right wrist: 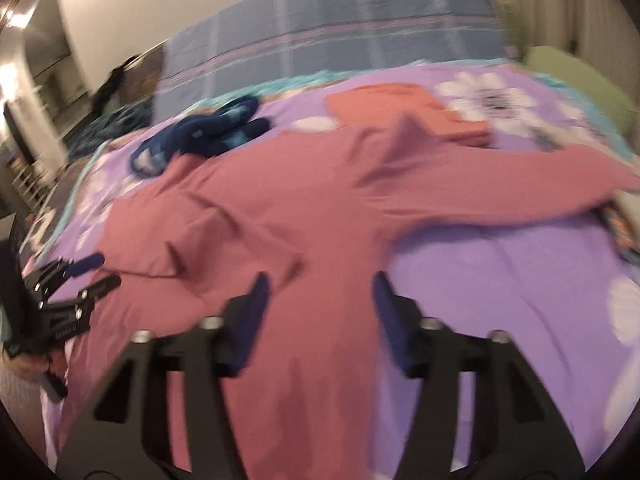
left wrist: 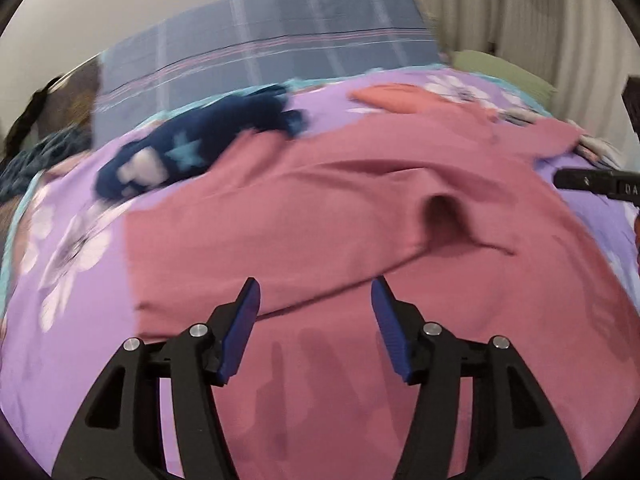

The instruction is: Fold small clothes

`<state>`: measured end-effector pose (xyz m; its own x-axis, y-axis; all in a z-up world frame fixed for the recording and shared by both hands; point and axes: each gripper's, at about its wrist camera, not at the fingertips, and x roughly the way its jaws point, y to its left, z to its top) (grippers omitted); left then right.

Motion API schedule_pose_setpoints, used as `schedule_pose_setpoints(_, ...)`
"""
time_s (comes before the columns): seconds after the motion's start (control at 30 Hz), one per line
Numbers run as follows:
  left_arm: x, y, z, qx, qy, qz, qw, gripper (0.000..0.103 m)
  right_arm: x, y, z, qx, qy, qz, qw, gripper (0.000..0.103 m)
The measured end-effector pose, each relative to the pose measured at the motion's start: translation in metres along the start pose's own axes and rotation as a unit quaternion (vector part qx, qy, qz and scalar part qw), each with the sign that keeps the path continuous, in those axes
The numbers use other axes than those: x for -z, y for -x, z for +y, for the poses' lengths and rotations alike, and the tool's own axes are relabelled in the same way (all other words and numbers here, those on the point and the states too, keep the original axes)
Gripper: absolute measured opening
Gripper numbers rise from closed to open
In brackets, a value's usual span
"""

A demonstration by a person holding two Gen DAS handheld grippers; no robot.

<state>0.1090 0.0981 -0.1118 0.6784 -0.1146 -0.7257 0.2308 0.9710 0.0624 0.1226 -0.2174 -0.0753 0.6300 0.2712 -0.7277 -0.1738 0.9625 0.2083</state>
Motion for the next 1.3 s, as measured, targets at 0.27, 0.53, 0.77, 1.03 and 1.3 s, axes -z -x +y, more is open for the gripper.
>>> schedule_pose_setpoints(0.27, 0.024, -0.007, 0.066, -0.094, 0.068, 0.035, 0.9926, 0.059, -0.018, -0.068, 0.025, -0.032, 0.042, 0.069, 0.996, 0.035)
schedule_pose_setpoints(0.53, 0.035, -0.008, 0.103, -0.106, 0.130, 0.034, 0.9852, 0.060, -0.085, -0.031, 0.044, 0.007, 0.079, -0.018, 0.997, 0.002)
schedule_pose_setpoints(0.77, 0.038, -0.008, 0.103, -0.114, 0.136, 0.032, 0.9837, 0.063, -0.096, -0.099, 0.008, 0.195, 0.120, 0.044, 0.972, 0.028)
schedule_pose_setpoints(1.03, 0.037, -0.004, 0.105, -0.092, 0.140, 0.019, 0.9857, 0.063, -0.081, -0.095, 0.013, 0.089, 0.110, 0.066, 0.988, 0.051)
schedule_pose_setpoints(1.3, 0.020, 0.011, 0.139, -0.007, 0.230, -0.040, 0.9724, 0.063, -0.085, -0.100, 0.023, 0.063, 0.102, 0.048, 0.992, 0.001)
